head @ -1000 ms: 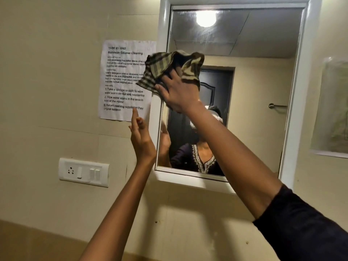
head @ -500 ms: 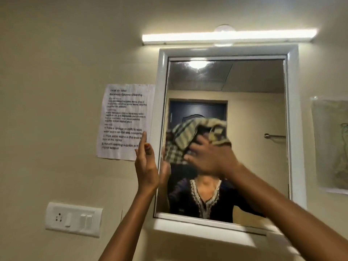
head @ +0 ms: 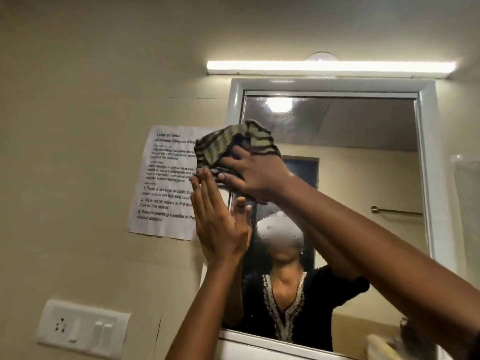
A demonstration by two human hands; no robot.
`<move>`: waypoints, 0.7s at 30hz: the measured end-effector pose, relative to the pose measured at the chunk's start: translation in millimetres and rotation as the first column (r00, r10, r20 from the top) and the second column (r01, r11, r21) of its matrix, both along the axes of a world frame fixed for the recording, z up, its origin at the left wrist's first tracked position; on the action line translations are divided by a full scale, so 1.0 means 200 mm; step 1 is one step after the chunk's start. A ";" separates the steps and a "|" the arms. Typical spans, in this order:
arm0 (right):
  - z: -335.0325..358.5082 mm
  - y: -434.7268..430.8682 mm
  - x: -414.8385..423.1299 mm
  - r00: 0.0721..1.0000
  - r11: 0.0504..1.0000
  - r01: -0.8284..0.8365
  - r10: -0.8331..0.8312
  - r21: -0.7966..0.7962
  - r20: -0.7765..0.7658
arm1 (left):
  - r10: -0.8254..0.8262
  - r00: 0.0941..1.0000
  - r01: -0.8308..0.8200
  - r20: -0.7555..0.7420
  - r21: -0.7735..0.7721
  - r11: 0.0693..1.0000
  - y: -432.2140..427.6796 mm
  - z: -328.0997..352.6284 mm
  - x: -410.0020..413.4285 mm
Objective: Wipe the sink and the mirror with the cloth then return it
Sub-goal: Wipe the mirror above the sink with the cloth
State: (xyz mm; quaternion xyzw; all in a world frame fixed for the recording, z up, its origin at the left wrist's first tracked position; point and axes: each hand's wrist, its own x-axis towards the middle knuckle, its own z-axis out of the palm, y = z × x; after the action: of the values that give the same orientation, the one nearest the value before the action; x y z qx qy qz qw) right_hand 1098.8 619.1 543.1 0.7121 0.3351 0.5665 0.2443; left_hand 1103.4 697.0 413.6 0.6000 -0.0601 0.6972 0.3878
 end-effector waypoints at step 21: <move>0.67 -0.64 -0.13 0.995 0.809 -0.069 0.011 0.584 0.103 | 0.038 0.998 -0.035 -0.040 0.088 0.995 0.03 -0.01 0.08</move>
State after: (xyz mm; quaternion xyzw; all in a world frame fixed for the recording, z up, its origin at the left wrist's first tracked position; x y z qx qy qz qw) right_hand 1073.6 491.5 677.3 0.7179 0.1470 0.6803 0.0163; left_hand 1118.4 703.9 410.8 0.6319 -0.0715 0.6881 0.3494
